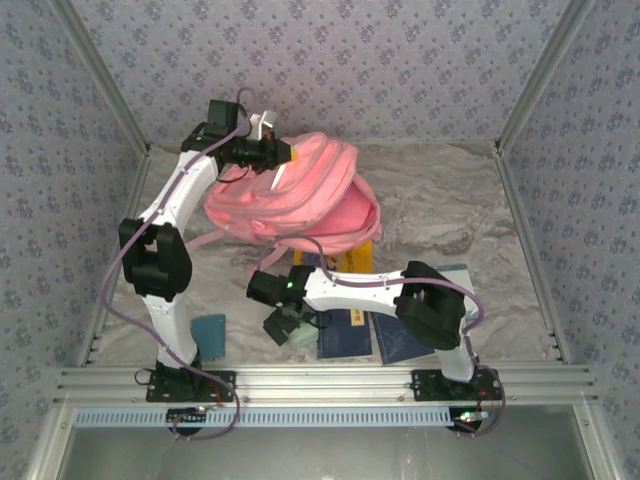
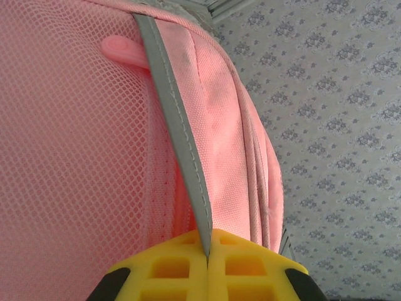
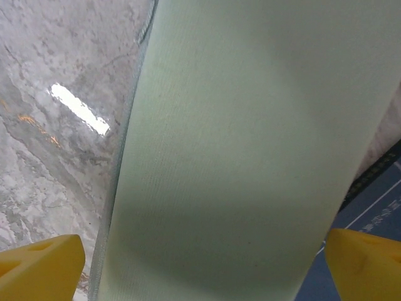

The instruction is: Pack the student bag

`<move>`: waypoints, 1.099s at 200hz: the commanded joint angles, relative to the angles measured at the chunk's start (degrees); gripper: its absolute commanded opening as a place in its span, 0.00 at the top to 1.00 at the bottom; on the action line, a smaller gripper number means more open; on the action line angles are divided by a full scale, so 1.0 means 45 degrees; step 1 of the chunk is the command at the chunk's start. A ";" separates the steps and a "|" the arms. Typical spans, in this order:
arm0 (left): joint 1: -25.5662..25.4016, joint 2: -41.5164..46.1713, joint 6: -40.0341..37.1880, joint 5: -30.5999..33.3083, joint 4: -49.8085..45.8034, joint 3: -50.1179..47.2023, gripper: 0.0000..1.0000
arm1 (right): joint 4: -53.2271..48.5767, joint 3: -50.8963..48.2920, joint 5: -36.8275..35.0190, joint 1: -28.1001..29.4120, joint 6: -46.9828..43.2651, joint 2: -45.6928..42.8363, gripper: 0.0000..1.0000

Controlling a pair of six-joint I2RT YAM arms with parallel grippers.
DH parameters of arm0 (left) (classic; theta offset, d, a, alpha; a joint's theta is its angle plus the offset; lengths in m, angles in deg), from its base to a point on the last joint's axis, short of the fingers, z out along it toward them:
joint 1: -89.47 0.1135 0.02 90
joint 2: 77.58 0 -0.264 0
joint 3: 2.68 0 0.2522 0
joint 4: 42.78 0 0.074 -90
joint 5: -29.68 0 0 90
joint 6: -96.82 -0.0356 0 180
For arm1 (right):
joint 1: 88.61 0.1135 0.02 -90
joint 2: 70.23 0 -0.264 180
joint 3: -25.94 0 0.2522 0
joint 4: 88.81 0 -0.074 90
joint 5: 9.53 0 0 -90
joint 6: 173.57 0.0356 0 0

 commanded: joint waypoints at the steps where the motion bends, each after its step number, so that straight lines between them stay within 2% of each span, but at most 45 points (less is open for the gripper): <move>1: 0.0079 0.0833 -0.0249 -0.0311 0.0505 0.0080 1.00 | -0.0599 0.0300 0.0335 0.0061 0.0355 0.0368 0.00; 85: 0.0059 0.0874 -0.0230 -0.0389 0.0509 0.0037 1.00 | -0.0068 0.0024 0.0649 -0.0061 0.0395 0.1114 0.01; 98: 0.0059 0.0871 -0.0230 -0.0387 0.0480 0.0050 1.00 | -0.0024 0.0003 0.0472 -0.0076 0.0369 0.0937 0.05; 115: 0.0059 0.0872 -0.0230 -0.0394 0.0483 0.0079 1.00 | 0.0218 -0.0129 0.0426 -0.0068 0.0214 0.0503 0.17; 134: 0.0059 0.0882 -0.0230 -0.0417 0.0459 0.0118 1.00 | 0.0246 -0.0221 0.0206 -0.0115 0.0189 0.0101 0.23; 150: 0.0059 0.0905 -0.0239 -0.0498 0.0474 0.0138 1.00 | 0.0216 -0.0281 0.0150 -0.0157 0.0189 -0.0219 0.24; 188: 0.0059 0.0931 -0.0337 -0.0819 0.0498 0.0153 1.00 | 0.0311 -0.0935 -0.0496 -0.0369 0.0206 -0.2186 0.24; 220: 0.0069 0.1095 -0.0434 -0.1281 0.0684 0.0216 1.00 | 0.1048 -0.2987 -0.0944 -0.1857 0.0515 -0.5136 0.25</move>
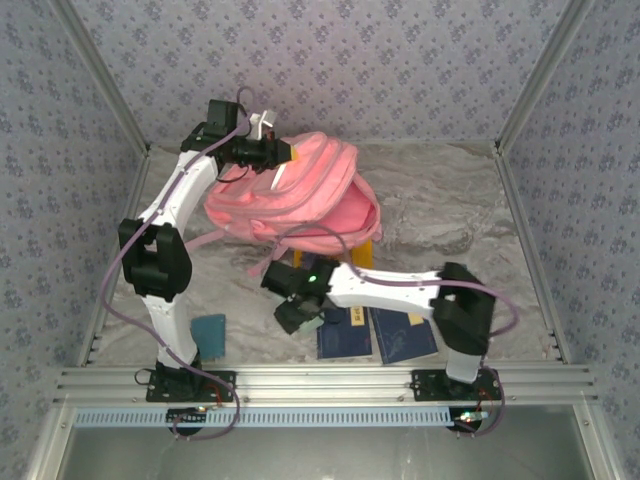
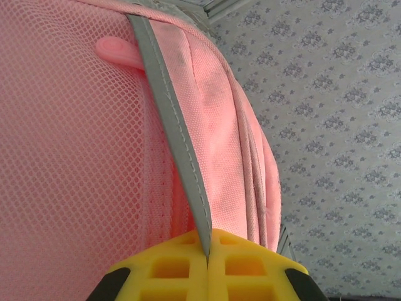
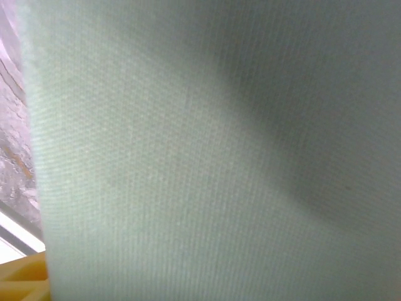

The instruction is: Pack the student bag

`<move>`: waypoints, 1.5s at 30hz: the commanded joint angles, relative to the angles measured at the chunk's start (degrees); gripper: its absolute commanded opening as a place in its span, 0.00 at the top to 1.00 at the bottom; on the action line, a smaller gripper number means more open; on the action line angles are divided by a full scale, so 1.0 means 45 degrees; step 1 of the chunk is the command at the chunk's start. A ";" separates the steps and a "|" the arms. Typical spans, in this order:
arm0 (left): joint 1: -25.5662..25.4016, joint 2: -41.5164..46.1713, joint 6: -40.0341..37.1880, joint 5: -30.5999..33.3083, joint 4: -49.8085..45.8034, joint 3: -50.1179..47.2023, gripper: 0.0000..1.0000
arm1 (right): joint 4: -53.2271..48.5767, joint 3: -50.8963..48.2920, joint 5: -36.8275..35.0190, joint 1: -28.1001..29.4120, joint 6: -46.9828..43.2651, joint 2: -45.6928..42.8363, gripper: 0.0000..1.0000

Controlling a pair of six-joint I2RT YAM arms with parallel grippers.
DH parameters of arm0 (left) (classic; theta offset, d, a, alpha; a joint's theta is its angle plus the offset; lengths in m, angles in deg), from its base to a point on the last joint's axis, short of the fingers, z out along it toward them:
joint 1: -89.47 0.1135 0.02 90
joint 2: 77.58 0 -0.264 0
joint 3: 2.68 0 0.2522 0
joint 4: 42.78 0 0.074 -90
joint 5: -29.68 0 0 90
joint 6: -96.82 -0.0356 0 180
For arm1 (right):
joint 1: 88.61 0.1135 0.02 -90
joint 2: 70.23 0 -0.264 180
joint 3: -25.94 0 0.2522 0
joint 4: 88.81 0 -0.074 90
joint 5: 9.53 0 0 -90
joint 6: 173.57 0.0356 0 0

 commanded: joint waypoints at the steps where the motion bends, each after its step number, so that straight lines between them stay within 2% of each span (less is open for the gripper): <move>1: 0.0064 0.1076 -0.0337 -0.1105 0.0616 0.0236 1.00 | 0.0270 -0.1374 -0.0821 -0.1258 0.0353 -0.2318 0.25; 7: -0.0027 0.1276 -0.0459 -0.2123 0.1130 0.0207 1.00 | 0.0684 -0.4139 -0.1165 -0.4043 0.0794 -0.6921 0.31; 9: -0.0177 0.1325 -0.0722 -0.2490 0.1115 0.0233 1.00 | 0.0724 -0.4604 -0.0724 -0.5259 0.0587 -0.8000 0.33; 14: -0.0708 0.1374 -0.1963 -0.3051 0.0183 0.0676 1.00 | 0.0777 -0.4572 0.1304 -0.7847 0.0027 -0.8440 0.32; 16: -0.0793 0.1446 -0.2079 -0.3466 0.0205 0.0731 1.00 | 0.1086 -0.4353 0.2304 -0.8468 -0.0199 -0.7955 0.32; 22: -0.0683 0.1932 -0.2588 -0.4350 0.0411 0.0412 1.00 | 0.1889 -0.3058 0.3784 -0.9042 -0.0534 -0.5734 0.31; 29: -0.0607 0.2222 -0.2610 -0.5044 0.1189 -0.0378 1.00 | 0.3897 -0.1094 0.6204 -0.9471 0.0770 -0.2314 0.31; 33: -0.0604 0.1966 -0.2586 -0.5161 0.1268 -0.0339 1.00 | 0.6584 -0.0723 0.7406 -0.9307 0.3409 -0.0431 0.27; 38: -0.0585 0.1731 -0.2608 -0.5313 0.1324 -0.0204 1.00 | 1.2839 -0.0986 0.8183 -0.9108 0.8603 0.1700 0.26; 42: -0.0566 0.1614 -0.2608 -0.5418 0.1343 -0.0130 1.00 | 1.5031 -0.0356 0.6832 -0.8895 1.0689 0.3120 0.24; 45: -0.0551 0.1550 -0.2637 -0.5537 0.1372 -0.0125 1.00 | 1.5625 0.1119 0.7065 -0.8712 1.1642 0.4659 0.18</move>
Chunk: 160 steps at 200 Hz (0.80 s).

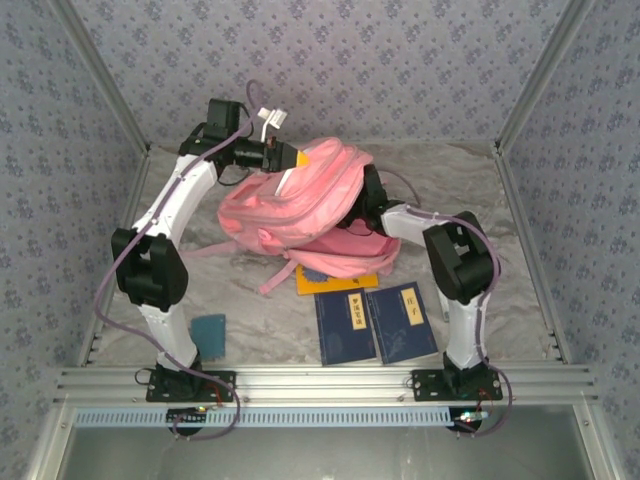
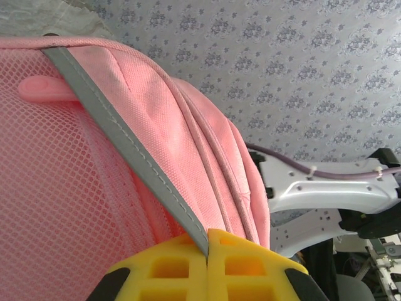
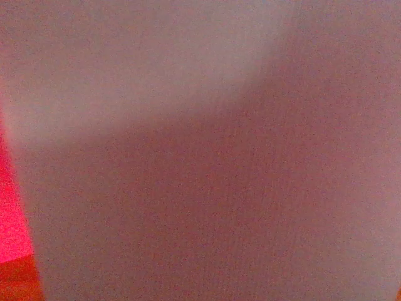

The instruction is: Pack the student bag

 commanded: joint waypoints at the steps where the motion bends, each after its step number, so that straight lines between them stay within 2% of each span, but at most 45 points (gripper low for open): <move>1: -0.0026 0.0416 -0.0408 -0.1900 0.1135 0.0453 1.00 | 0.2333 0.2051 0.0261 0.0234 0.2309 0.1507 0.14; 8: 0.0002 0.0415 -0.0384 -0.1868 0.1143 0.0448 1.00 | 0.1736 0.2728 0.0465 0.0277 0.2182 0.1929 0.05; 16: 0.0058 0.0394 -0.0319 -0.1813 0.1209 0.0453 1.00 | 0.1358 0.2922 0.0393 0.0294 0.1955 0.2053 0.00; 55: 0.0364 0.0429 0.0200 -0.1605 0.1757 0.0274 1.00 | -0.0629 0.2274 -0.0500 0.0272 -0.0365 0.0874 0.00; 79: 0.0547 0.0336 0.0430 -0.1254 0.1883 0.0335 1.00 | -0.2932 0.1472 -0.1764 0.0103 -0.2335 -0.0586 0.00; 116: 0.0686 0.0264 0.0573 -0.0684 0.1887 0.0307 1.00 | -0.3200 -0.0081 -0.1751 -0.0569 -0.3585 -0.2356 0.00; 135: 0.0696 0.0201 0.0555 -0.0136 0.1681 0.0218 1.00 | -0.3738 -0.0610 -0.1939 -0.0810 -0.4346 -0.3264 0.00; 160: 0.0670 0.0093 0.0520 0.1238 0.1237 0.0079 1.00 | -0.5195 -0.1189 -0.3538 -0.0788 -0.5416 -0.4792 0.02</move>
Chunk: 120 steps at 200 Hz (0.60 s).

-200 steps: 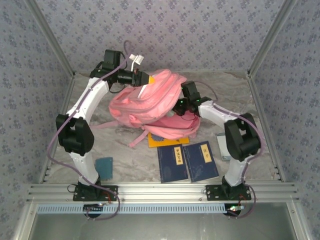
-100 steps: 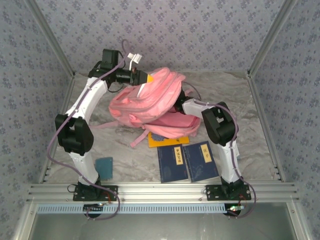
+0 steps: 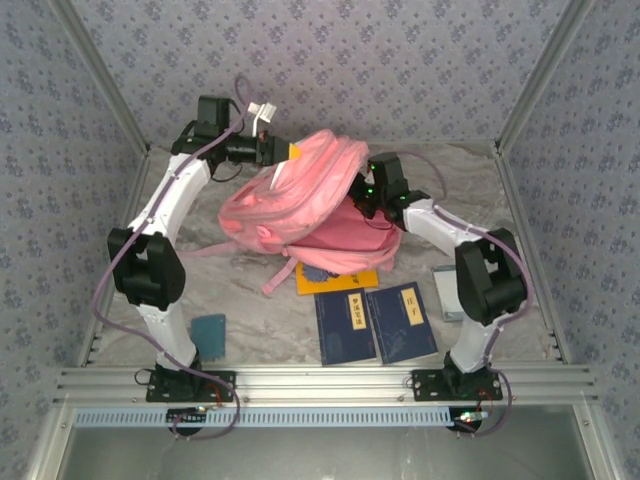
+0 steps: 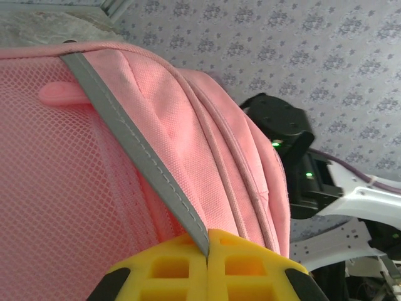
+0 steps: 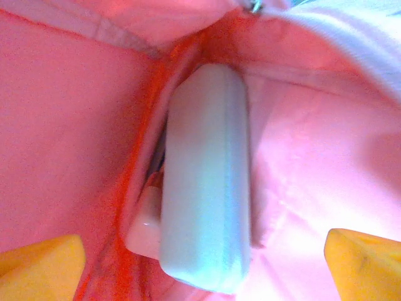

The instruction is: Pack the student bag

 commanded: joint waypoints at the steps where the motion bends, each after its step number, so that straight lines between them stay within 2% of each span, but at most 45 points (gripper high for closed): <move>1: 0.0056 0.0111 -0.0060 0.0673 0.0555 0.0070 1.00 | -0.1915 -0.0523 -0.1731 0.0064 -0.1662 -0.1557 0.02; 29: -0.0221 -0.0296 -0.0187 0.2174 -0.0247 0.0115 1.00 | -0.3704 -0.1894 -0.5181 0.0130 -0.1719 -0.3432 0.05; 46: -0.0604 -0.0565 -0.0507 0.3299 -0.0970 0.0250 1.00 | -0.4195 -0.2599 -0.6558 0.0146 -0.1870 -0.4716 0.06; 57: -0.0910 -0.0744 -0.0660 0.3770 -0.1286 0.0340 0.93 | -0.4275 -0.2903 -0.7543 0.0194 -0.2083 -0.5554 0.06; 86: -0.1579 -0.0717 -0.0651 0.5140 -0.1991 0.0543 0.63 | -0.4780 -0.3063 -1.0054 0.0928 -0.3331 -0.7428 0.06; 120: -0.1527 0.1011 0.0492 0.6653 -0.1635 -0.0638 0.51 | -0.5172 -0.2659 -1.0957 0.2002 -0.5168 -0.8193 0.03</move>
